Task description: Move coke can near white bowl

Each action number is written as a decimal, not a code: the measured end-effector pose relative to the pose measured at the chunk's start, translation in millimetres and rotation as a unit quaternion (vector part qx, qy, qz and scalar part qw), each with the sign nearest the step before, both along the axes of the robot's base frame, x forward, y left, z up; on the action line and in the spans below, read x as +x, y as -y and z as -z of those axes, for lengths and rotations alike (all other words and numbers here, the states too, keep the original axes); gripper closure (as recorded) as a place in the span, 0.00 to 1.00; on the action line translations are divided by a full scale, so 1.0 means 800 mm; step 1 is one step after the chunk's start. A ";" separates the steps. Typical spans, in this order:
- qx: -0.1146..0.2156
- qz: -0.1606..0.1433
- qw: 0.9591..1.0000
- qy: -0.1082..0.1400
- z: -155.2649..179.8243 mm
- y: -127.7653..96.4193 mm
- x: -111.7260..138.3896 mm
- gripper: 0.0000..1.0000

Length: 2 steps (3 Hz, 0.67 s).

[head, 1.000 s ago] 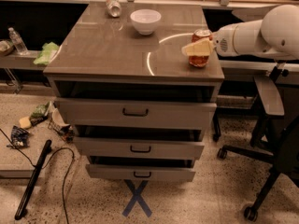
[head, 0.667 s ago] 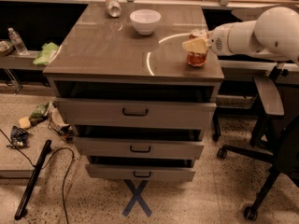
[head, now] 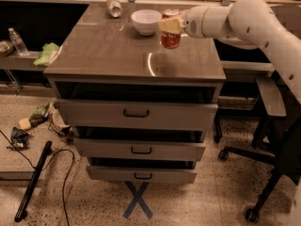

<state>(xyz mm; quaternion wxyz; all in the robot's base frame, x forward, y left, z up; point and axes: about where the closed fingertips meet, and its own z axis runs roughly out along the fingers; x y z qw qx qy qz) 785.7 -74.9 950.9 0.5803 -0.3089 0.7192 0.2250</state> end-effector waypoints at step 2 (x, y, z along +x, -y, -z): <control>0.015 -0.011 0.999 0.034 -0.026 -0.062 0.062 1.00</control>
Offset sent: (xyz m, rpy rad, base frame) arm 0.0900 0.0601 0.0155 -0.0037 -0.0802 -0.0025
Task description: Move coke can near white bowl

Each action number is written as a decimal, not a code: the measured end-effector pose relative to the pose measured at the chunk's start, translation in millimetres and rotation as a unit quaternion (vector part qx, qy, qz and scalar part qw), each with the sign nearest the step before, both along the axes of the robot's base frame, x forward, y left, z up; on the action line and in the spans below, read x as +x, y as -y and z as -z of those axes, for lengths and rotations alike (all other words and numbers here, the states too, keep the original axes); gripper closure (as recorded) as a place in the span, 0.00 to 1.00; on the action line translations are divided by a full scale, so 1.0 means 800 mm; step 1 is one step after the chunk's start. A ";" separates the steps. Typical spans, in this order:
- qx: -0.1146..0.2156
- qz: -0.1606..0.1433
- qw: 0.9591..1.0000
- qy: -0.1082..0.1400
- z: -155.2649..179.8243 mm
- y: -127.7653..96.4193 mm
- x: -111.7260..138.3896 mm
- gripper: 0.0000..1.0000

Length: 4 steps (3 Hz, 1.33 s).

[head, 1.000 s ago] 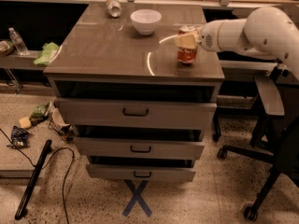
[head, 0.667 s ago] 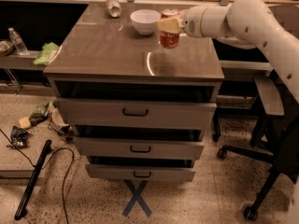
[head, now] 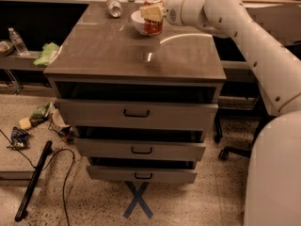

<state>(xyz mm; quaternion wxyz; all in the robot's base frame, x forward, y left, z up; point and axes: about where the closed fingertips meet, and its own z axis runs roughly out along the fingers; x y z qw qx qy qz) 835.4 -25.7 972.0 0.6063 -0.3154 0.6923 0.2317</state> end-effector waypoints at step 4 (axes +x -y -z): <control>-0.057 0.074 0.995 -0.044 0.087 0.007 0.101 0.07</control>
Offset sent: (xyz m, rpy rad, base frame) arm 0.0840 0.0091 -0.0777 -0.1417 0.1136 -0.0814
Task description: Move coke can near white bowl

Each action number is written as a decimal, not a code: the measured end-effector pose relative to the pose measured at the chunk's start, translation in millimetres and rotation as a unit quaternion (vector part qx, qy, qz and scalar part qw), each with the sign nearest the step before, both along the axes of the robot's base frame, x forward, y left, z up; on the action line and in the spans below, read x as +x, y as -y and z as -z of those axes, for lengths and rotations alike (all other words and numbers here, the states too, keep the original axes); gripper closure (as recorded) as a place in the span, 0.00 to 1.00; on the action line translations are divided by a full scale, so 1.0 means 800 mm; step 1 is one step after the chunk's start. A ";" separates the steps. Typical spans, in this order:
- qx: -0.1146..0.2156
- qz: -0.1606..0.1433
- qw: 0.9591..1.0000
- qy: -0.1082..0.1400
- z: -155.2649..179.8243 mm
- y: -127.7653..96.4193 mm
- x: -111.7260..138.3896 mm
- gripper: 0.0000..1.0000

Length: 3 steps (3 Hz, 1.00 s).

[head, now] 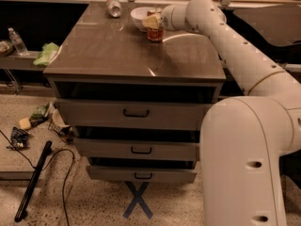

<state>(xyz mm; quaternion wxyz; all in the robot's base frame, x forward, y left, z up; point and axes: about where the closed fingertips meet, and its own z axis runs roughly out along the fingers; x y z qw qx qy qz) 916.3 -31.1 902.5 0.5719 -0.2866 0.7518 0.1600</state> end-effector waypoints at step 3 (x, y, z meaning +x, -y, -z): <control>0.007 0.065 0.998 -0.004 -0.048 0.165 -0.071 0.00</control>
Offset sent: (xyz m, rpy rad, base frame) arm -0.0238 -0.0810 0.0370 0.0454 -0.0292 -0.1124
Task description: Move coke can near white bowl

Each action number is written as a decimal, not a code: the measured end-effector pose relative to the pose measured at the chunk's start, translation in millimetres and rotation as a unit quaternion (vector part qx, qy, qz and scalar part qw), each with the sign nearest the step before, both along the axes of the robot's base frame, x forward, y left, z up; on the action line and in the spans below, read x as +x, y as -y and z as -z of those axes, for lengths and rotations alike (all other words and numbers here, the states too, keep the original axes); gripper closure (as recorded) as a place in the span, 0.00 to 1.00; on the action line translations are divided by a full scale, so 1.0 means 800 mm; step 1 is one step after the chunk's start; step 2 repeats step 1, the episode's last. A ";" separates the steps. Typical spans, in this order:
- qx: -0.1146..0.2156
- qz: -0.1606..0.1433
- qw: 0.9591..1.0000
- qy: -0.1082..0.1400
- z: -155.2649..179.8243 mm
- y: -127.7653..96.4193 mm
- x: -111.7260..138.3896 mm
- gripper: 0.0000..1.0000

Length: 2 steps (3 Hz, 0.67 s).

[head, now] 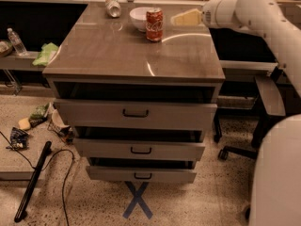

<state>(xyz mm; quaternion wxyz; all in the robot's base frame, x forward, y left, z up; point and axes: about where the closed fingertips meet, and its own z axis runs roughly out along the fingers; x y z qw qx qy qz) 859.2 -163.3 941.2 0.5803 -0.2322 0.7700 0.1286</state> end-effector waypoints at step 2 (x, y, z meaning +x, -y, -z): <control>-0.019 0.059 0.998 0.010 -0.031 0.104 -0.053 0.00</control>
Offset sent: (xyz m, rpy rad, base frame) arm 0.0000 0.0000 0.0000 0.0000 0.0000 0.0000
